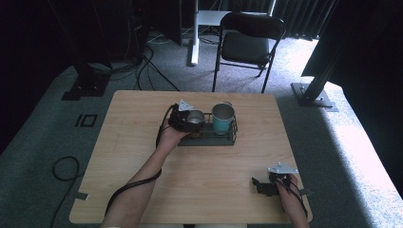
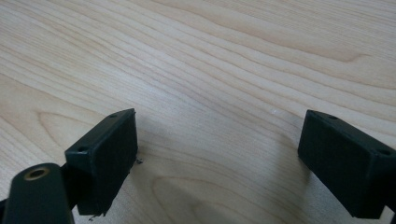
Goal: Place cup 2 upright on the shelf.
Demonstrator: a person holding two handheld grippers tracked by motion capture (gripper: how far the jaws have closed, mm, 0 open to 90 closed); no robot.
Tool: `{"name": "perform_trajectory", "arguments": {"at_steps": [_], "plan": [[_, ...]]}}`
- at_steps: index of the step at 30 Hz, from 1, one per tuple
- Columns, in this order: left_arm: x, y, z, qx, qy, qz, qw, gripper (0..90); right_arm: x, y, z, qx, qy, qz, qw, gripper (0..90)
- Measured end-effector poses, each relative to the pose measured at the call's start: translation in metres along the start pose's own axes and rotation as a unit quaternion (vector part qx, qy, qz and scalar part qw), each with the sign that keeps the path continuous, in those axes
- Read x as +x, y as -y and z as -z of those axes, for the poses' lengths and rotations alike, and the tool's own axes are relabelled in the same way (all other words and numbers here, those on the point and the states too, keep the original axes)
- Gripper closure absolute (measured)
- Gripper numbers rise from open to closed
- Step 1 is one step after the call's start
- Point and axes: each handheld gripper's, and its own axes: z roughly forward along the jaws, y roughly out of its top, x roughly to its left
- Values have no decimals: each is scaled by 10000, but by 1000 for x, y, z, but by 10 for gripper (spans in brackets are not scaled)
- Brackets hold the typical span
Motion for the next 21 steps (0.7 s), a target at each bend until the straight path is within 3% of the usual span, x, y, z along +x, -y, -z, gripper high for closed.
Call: {"name": "perform_trajectory", "arguments": {"at_steps": [3, 6, 9, 15, 21], "plan": [[-2, 1, 0, 4, -1, -116, 9999, 140, 0, 0, 0, 0, 0, 0, 10000, 115], [-1, 1, 1, 30, 30, -33, 10000, 133, 0, 0, 0, 1, 0, -1, 10000, 115], [-1, 1, 0, 70, 16, 15, 10000, 19, 0, 0, 0, 1, 0, -1, 10000, 115], [1, 4, 6, -34, -17, 57, 10000, 2, 0, 0, 0, 1, 0, -2, 10000, 115], [0, 5, 13, -167, -58, -87, 9998, 2, 0, 0, 0, 2, 1, -2, 10000, 115]]}}
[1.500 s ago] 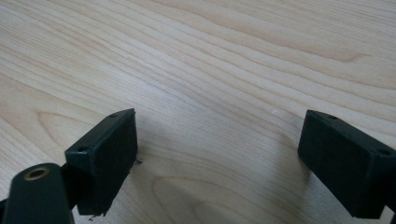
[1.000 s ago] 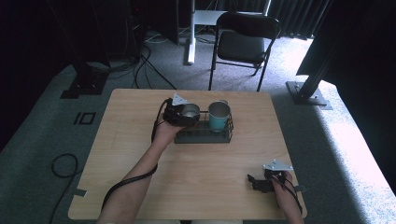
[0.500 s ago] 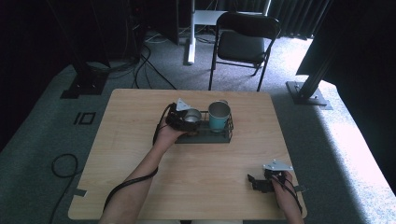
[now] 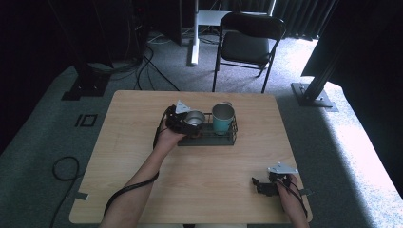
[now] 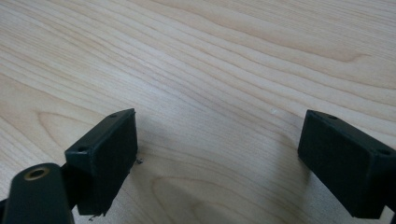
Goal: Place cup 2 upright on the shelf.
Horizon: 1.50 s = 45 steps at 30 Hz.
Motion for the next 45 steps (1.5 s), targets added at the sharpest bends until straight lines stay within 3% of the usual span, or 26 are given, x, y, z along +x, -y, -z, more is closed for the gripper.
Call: {"name": "perform_trajectory", "arguments": {"at_steps": [9, 14, 16, 18, 45], "plan": [[6, 8, 18, -156, 70, 241, 9996, 3, 0, 0, 0, -1, 0, 1, 10000, 115], [10, 14, 26, -41, -19, 167, 9999, 3, 0, 0, 0, -1, 0, 0, 10000, 115], [11, 16, 29, 14, 51, 161, 9999, 3, 0, 0, 0, -1, 1, 4, 10000, 115], [11, 18, 31, 73, -68, 53, 9999, 3, 0, 0, 0, -2, 1, 3, 10000, 115], [25, 59, 63, 226, -232, 280, 9991, 3, 0, 0, 0, -2, 1, 3, 10000, 115]]}}
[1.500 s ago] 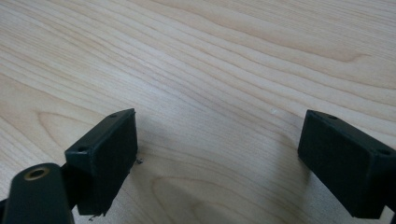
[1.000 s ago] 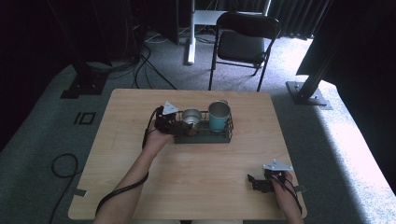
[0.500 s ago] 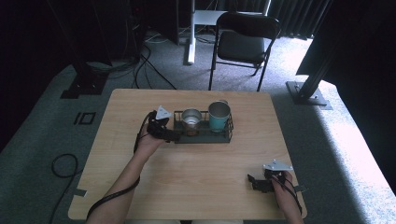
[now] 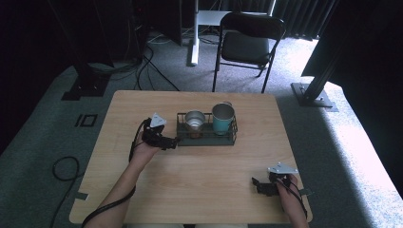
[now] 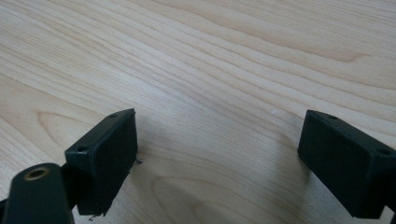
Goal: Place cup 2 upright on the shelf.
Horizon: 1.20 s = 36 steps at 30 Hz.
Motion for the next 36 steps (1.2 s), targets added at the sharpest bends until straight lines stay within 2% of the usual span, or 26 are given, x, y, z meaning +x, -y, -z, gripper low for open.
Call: {"name": "perform_trajectory", "arguments": {"at_steps": [18, 25, 33, 36], "plan": [[18, 31, 17, 102, -184, 194, 9996, 3, 0, 0, 0, 0, 0, 0, 10000, 115], [22, 43, 20, 205, -265, 180, 9993, 3, 0, 0, 0, -2, 1, 0, 10000, 115], [27, 58, 25, 311, -271, 334, 9986, 3, 0, 0, 0, -1, 0, 1, 10000, 115], [27, 64, 27, 334, -327, 324, 9984, 3, 0, 0, 0, -1, 1, 0, 10000, 115]]}}
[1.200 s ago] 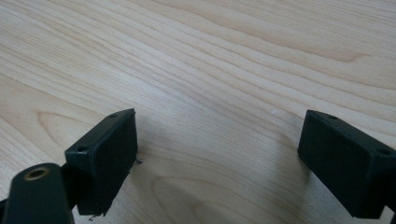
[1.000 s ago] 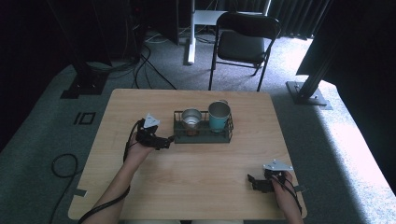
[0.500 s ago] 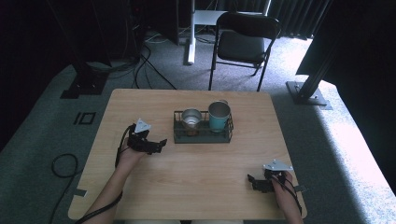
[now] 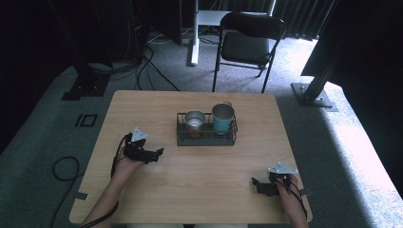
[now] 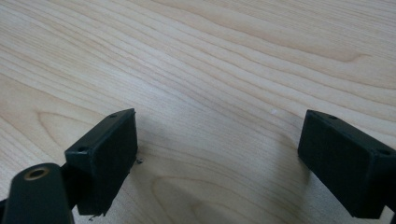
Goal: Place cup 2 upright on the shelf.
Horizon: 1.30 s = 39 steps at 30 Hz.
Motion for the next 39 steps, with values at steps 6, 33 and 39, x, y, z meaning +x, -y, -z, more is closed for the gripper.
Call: {"name": "perform_trajectory", "arguments": {"at_steps": [6, 33, 39], "plan": [[3, 10, 4, -9, -26, 79, 10000, 3, 0, 0, 0, 0, 0, -1, 10000, 115], [14, 57, 48, -45, -383, 438, 9983, 3, 0, 0, 0, -6, 0, 2, 10000, 115], [13, 66, 54, -82, -516, 563, 9970, 3, 0, 0, 0, -5, 1, 11, 10000, 115]]}}
